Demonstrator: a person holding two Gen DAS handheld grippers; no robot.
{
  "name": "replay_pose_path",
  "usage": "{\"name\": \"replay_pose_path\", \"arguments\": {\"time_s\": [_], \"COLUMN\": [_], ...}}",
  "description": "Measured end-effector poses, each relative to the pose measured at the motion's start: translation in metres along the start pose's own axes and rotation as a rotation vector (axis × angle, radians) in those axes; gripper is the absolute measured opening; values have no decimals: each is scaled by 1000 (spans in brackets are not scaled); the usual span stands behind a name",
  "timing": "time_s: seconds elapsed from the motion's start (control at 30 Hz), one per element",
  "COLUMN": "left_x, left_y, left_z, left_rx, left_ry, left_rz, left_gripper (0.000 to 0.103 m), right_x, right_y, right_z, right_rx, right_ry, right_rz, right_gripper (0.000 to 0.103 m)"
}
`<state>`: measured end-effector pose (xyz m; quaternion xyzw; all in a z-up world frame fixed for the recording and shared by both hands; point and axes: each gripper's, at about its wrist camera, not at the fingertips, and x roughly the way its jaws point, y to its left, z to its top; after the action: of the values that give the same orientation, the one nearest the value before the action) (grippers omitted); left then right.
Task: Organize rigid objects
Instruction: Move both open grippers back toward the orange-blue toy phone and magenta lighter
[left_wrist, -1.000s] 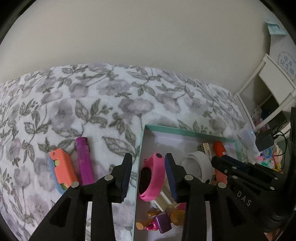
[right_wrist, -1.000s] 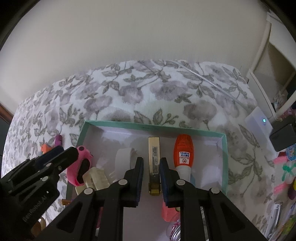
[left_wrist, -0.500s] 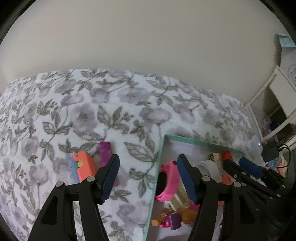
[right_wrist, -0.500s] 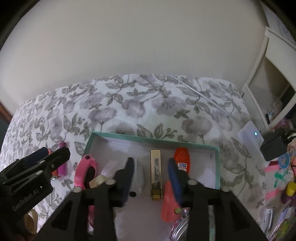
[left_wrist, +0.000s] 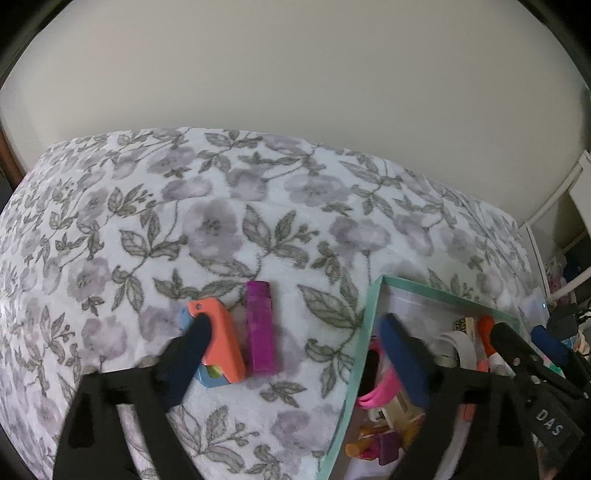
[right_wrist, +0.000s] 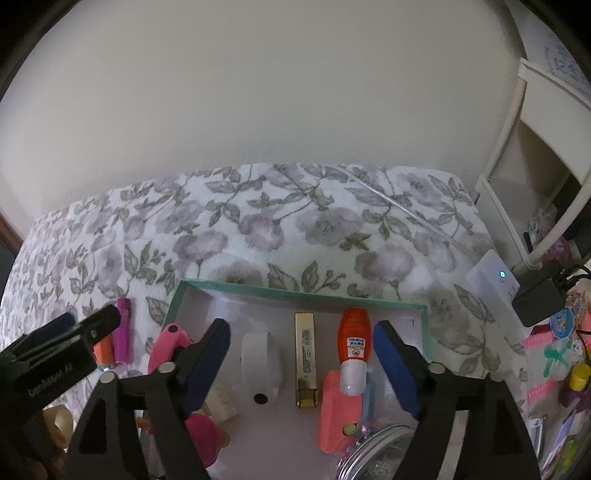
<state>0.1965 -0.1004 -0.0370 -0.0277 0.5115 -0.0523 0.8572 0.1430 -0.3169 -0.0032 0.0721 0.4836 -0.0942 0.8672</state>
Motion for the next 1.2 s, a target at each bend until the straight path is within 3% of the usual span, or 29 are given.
{"name": "replay_pose_path", "arguments": {"time_s": [0.4, 0.97, 1.2], "left_x": [-2, -1, 0], "left_y": [6, 22, 55], "left_z": [2, 5, 9], "left_rx": [-23, -63, -143], "left_ry": [-28, -18, -4], "left_rz": [38, 46, 64], "left_gripper": [97, 97, 97], "right_x": [-2, 3, 0], "right_y": [-2, 11, 37], "right_z": [0, 0, 2], "right_rx": [15, -17, -38], "right_ry": [-29, -33, -57], "right_rz": [-4, -7, 49], "right_gripper": [103, 103, 103]}}
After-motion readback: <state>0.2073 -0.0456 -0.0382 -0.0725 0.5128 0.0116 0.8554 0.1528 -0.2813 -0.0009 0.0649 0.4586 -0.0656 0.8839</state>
